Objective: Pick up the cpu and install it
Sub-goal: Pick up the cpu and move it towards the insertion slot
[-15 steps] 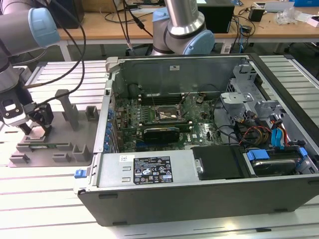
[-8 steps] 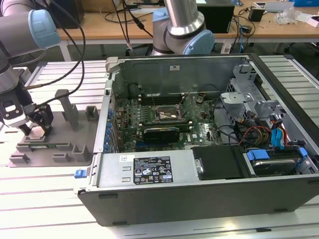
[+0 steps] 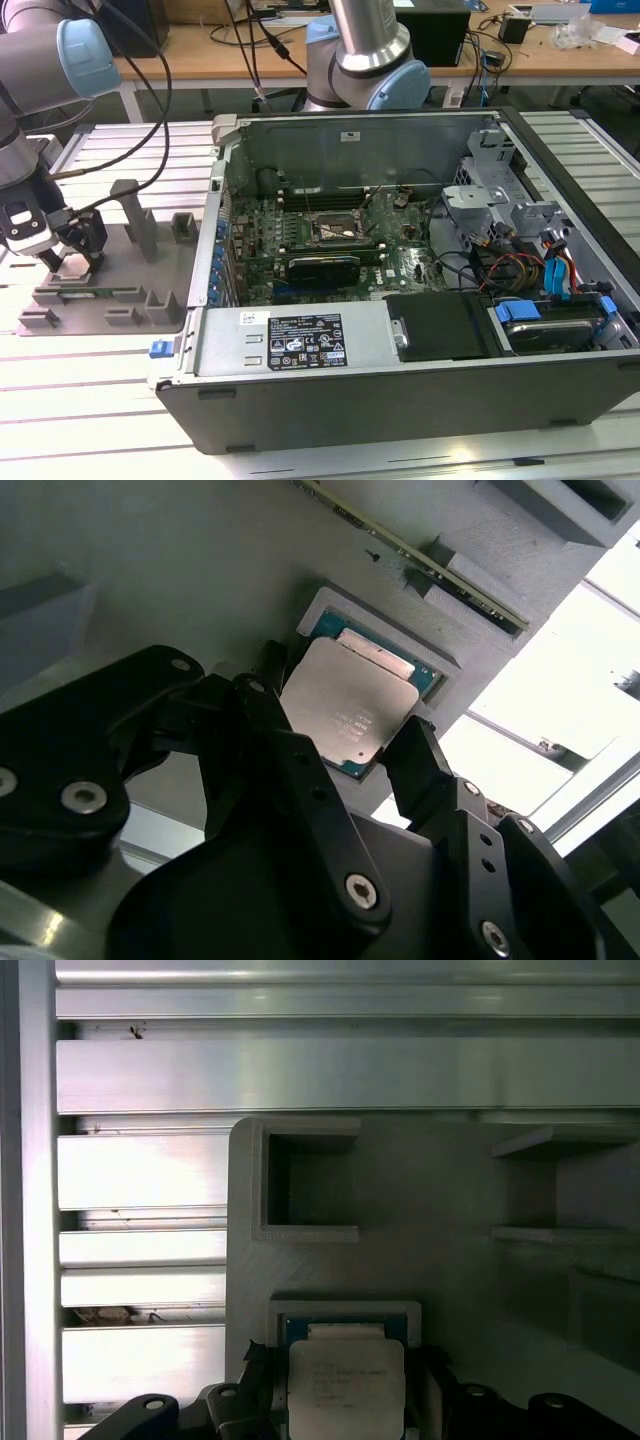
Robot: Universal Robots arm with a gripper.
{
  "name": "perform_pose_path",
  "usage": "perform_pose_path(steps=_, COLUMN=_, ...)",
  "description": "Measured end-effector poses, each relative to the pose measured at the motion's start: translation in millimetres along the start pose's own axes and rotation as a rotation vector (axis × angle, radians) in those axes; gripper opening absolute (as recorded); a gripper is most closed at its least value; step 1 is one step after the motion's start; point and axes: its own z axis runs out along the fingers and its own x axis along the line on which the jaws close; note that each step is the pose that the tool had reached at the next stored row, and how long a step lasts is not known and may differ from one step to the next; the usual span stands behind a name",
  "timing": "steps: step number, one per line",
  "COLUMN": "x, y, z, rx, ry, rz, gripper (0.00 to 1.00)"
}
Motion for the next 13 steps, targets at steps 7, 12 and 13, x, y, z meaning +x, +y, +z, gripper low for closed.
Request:
perform_pose_path(steps=7, x=-0.8, y=-0.1, z=-1.2, rx=0.0004, ry=0.0072, rz=0.000, gripper=0.66)
perform_pose_path(steps=12, x=-0.7, y=-0.1, z=-1.9, rx=0.0003, ry=0.0070, rz=0.000, gripper=0.66)
perform_pose_path(steps=13, x=-0.6, y=0.0, z=-1.8, rx=0.0002, ry=0.0068, rz=0.000, gripper=0.66)
